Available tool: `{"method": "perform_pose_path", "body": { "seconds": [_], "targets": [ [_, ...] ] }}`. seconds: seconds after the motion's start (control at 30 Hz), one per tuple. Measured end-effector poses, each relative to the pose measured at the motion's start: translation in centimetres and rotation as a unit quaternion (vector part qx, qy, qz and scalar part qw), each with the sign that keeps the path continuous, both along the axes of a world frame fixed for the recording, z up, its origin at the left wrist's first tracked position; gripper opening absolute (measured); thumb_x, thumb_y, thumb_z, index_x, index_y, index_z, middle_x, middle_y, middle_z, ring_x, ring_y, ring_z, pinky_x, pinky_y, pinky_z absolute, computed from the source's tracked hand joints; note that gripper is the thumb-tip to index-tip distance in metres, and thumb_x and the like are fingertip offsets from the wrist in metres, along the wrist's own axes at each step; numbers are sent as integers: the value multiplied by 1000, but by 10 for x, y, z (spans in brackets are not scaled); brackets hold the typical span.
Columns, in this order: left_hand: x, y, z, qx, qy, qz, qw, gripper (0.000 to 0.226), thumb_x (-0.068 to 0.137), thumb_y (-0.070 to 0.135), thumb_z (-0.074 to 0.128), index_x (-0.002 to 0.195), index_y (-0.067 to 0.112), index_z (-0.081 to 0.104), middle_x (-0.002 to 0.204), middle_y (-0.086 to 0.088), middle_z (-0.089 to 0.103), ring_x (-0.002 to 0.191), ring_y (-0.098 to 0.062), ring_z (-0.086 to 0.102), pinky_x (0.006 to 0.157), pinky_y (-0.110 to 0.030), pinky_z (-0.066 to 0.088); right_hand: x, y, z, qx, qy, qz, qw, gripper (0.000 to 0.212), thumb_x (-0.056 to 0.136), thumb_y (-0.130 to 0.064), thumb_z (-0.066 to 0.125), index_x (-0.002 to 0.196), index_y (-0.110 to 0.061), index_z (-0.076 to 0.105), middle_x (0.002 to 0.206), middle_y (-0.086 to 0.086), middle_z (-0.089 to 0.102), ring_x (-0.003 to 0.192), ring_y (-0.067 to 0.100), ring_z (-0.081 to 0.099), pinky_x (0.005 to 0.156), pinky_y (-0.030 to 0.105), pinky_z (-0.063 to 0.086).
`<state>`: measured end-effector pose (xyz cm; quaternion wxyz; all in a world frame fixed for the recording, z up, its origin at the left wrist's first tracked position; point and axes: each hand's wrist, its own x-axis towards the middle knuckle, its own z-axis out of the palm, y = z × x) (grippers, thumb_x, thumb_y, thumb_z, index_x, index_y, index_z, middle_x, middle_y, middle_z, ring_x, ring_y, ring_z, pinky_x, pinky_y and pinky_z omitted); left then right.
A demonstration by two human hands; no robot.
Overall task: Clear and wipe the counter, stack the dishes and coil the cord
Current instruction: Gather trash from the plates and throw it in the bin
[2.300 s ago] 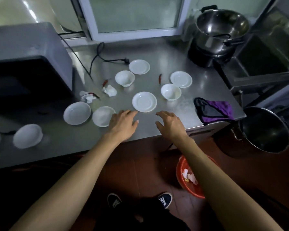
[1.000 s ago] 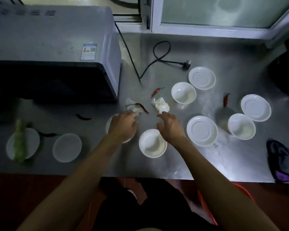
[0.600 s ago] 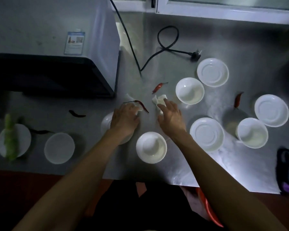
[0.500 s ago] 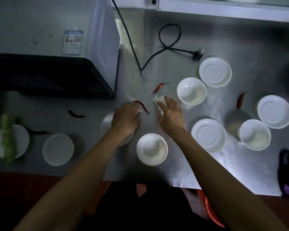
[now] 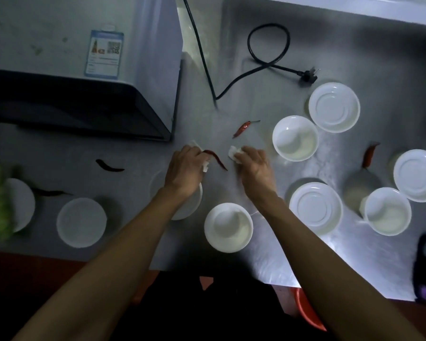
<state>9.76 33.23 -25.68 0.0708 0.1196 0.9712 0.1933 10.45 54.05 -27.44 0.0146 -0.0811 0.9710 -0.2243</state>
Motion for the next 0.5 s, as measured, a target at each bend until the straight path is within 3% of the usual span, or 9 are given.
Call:
{"method": "perform_pose_path", "body": {
  "seconds": [0.13,0.3,0.5],
  "targets": [
    [1,-4,2,28,8,-11,1000,22,70,3,57,85,8,72,85,-13,65,77,-35,61,63,-45,52,1,0,1,-28,-20,5,999,29,79,4,71,107,-5,71,110,17,66,95,41,60,67,46,58],
    [-5,-7,23,60,27,8,998,21,74,1,59,87,8,74,87,-10,67,78,-32,61,62,-43,52,0,-5,5,-34,-7,17,999,26,77,2,77,103,-3,72,104,18,69,89,38,65,70,49,59],
    [-7,-1,57,53,66,57,995,26,76,-8,68,93,10,76,93,-9,69,81,-29,63,66,-32,54,-3,-6,28,-84,43,7,996,18,84,4,65,101,-2,70,99,17,70,86,36,63,69,44,57]
  ]
}}
